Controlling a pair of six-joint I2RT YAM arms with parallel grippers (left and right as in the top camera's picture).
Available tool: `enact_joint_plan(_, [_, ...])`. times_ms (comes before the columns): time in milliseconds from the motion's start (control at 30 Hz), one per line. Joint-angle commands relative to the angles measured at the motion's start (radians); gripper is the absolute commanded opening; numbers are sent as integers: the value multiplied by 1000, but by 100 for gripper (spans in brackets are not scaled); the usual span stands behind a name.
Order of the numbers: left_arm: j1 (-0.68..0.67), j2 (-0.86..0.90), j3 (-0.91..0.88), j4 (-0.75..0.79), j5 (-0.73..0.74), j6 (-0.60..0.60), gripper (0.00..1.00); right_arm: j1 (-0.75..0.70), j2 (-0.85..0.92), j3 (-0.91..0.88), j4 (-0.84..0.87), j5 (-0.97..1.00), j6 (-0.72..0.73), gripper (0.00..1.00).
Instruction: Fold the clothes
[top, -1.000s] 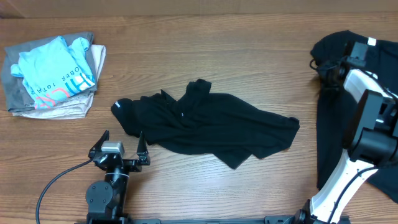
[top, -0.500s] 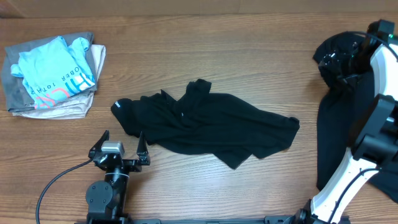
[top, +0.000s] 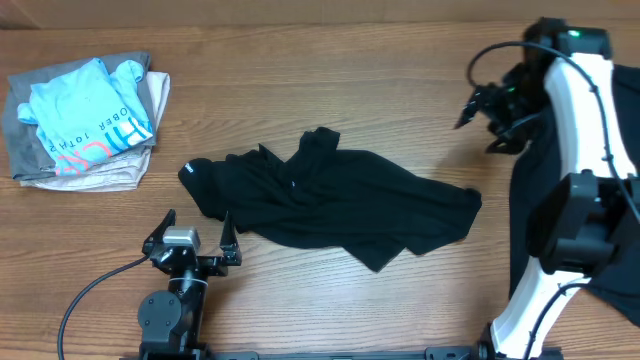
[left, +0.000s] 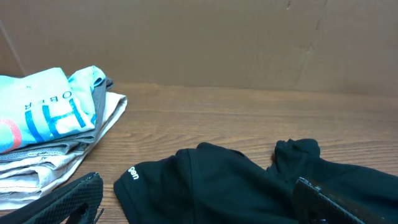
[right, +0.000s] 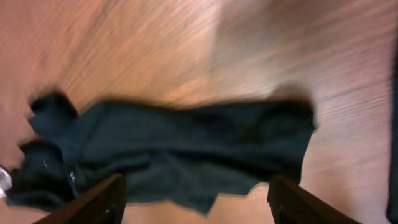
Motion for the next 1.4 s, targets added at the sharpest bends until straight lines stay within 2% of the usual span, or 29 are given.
enact_joint_plan(0, [-5, -10, -4, 0, 4, 23, 100, 76, -20, 19, -38, 7, 0, 76])
enact_joint_plan(67, [-5, -10, -4, 0, 4, 23, 100, 122, -20, 19, -65, 15, 0, 75])
enact_joint_plan(233, [-5, -11, -4, 0, 4, 23, 100, 253, -24, -2, -90, 69, 48, 58])
enact_joint_plan(400, [-5, -10, -4, 0, 4, 23, 100, 375, -26, -64, -90, 121, 110, 55])
enact_joint_plan(467, [-5, -10, -4, 0, 4, 23, 100, 418, -26, -94, -89, 123, 111, 47])
enact_joint_plan(733, [-5, -10, -4, 0, 4, 23, 100, 594, -148, -293, -63, 275, 313, 48])
enact_joint_plan(867, [-5, -11, -4, 0, 4, 23, 100, 660, -266, -448, 13, 266, 374, 48])
enact_joint_plan(1033, [-5, -11, -4, 0, 4, 23, 100, 706, -410, -689, 183, 150, 398, 46])
enact_joint_plan(1100, [-5, -11, -4, 0, 4, 23, 100, 706, -464, -820, 296, 93, 431, 38])
enact_joint_plan(1133, [-5, -10, -4, 0, 4, 23, 100, 706, -488, -916, 380, 77, 484, 29])
enact_joint_plan(1167, [-5, -11, -4, 0, 4, 23, 100, 706, -490, -950, 415, 68, 505, 27])
enact_joint_plan(1367, [-5, -10, -4, 0, 4, 23, 100, 706, -489, -1133, 658, 1, 601, 29])
